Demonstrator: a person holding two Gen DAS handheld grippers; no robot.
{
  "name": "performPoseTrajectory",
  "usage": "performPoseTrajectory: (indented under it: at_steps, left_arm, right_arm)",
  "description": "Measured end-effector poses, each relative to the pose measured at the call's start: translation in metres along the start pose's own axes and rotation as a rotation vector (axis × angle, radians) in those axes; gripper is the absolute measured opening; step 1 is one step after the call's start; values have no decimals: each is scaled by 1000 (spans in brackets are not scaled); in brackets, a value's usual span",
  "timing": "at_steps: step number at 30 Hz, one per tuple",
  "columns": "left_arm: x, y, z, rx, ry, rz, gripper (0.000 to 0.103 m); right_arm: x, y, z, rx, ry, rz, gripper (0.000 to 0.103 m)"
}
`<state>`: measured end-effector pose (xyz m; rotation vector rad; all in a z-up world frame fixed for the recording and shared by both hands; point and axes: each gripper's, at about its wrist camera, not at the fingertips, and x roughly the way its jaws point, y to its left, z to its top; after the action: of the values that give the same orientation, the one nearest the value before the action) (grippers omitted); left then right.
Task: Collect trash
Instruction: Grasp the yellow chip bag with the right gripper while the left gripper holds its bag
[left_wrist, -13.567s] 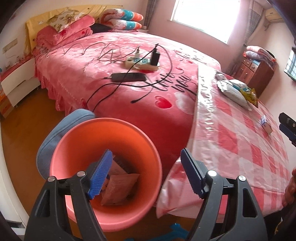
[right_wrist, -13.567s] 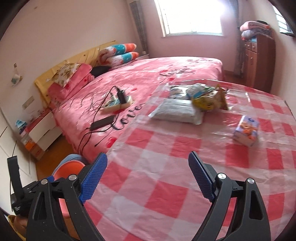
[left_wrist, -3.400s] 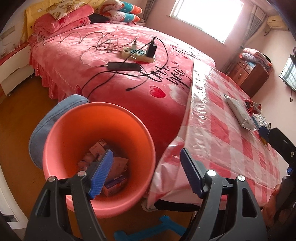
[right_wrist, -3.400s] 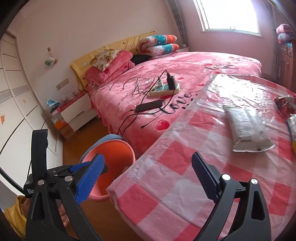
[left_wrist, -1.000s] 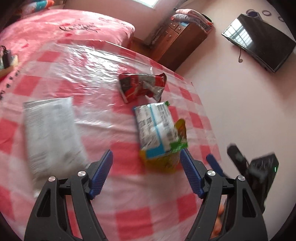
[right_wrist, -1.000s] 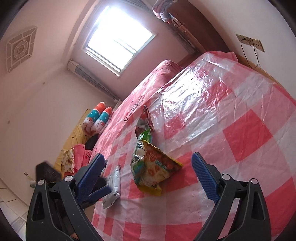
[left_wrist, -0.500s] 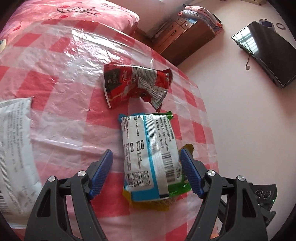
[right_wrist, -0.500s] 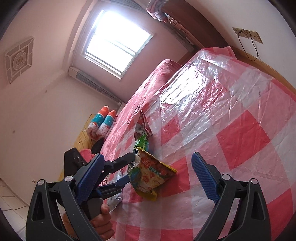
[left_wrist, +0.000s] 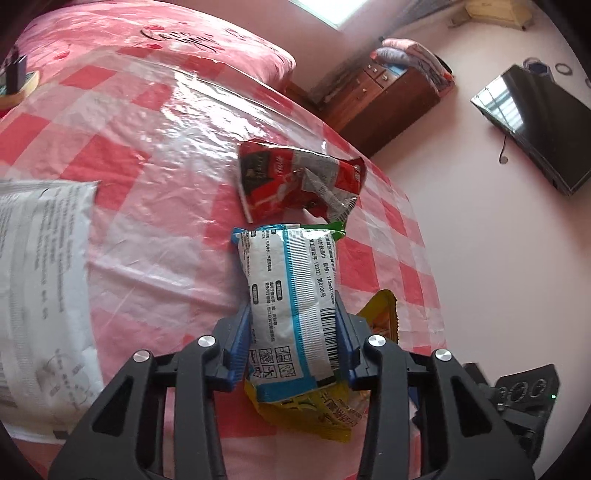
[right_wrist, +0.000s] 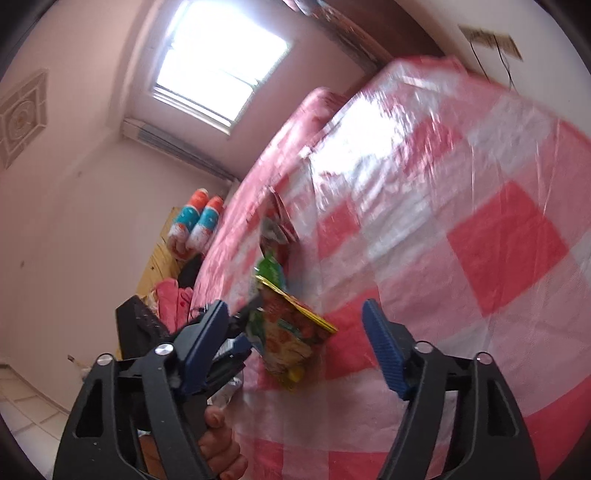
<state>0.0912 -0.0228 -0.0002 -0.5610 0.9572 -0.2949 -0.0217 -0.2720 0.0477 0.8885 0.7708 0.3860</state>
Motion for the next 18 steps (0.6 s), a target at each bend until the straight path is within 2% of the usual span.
performPoseTrajectory:
  at_steps: [3,7,9,11,18]
  left_arm:
    - [-8,2,-2,14,-17,13,40]
    - [-19,8,-2,9,-24,-14,40]
    - [-26,13,-2,-8,-37,-28,40]
    - [-34,19,-5,-25,-35,-48,40]
    - [-70,39,-13,-26,-69,-62,40]
  right_arm:
    - [0,3,-4,1,6,-26,68]
    - [-4,12,-8,-34,-4,-55,68]
    - [-3,16,-12,-43,8,-52,68]
    - [-1,21,-20,-87,21,-92,68]
    - [5,36,-44,-160,70,-125,68]
